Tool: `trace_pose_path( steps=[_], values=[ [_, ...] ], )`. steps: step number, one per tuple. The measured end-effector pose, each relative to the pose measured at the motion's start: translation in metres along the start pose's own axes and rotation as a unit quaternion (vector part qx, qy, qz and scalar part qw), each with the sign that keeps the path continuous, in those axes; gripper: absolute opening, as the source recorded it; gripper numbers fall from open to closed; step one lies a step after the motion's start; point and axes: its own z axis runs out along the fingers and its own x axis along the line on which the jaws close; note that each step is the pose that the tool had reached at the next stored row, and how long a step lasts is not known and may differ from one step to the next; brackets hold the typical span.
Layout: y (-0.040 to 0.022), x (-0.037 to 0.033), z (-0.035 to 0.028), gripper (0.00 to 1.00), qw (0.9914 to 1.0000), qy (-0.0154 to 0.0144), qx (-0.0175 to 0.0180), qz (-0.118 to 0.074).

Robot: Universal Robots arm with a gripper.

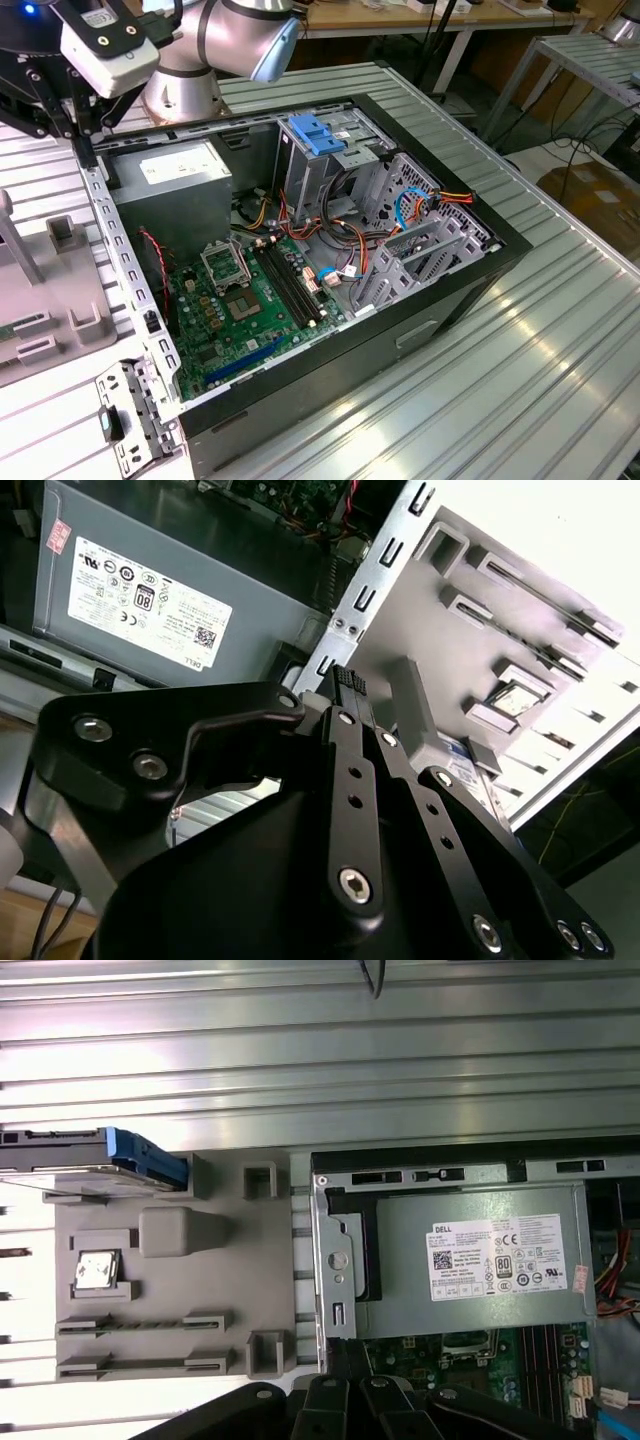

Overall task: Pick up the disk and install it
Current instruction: 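Reach for the disk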

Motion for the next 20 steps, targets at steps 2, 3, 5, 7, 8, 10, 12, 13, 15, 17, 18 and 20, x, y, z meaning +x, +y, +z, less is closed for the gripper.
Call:
trace_pose_path(
  steps=[2,3,5,7,8,10,12,13,15,17,18,20],
  values=[
    [-0.0002,0.0027,-0.0001,0.11,1.00000,0.0000,0.0000,0.000],
    [-0.0003,0.0035,-0.0001,0.11,1.00000,0.0000,0.0000,0.000],
    [-0.0004,0.0055,-0.0001,0.11,1.00000,0.0000,0.0000,0.000],
    [-0.0005,0.0069,-0.0001,0.11,1.00000,0.0000,0.0000,0.000],
    [-0.0006,0.0076,-0.0002,0.11,1.00000,0.0000,0.0000,0.000],
    [-0.0007,0.0091,-0.0002,0.11,1.00000,0.0000,0.0000,0.000],
    [-0.0008,0.0105,-0.0003,0.11,1.00000,0.0000,0.0000,0.000],
    [-0.0009,0.0114,-0.0002,0.11,1.00000,0.0000,0.0000,0.000],
    [-0.0010,0.0129,-0.0003,0.11,1.00000,0.0000,0.0000,0.000],
    [-0.0011,0.0146,-0.0003,0.11,1.00000,0.0000,0.0000,0.000],
    [-0.0012,0.0153,-0.0003,0.11,1.00000,0.0000,0.0000,0.000],
    [-0.0013,0.0170,-0.0004,0.11,1.00000,0.0000,0.0000,0.000]
  ],
)
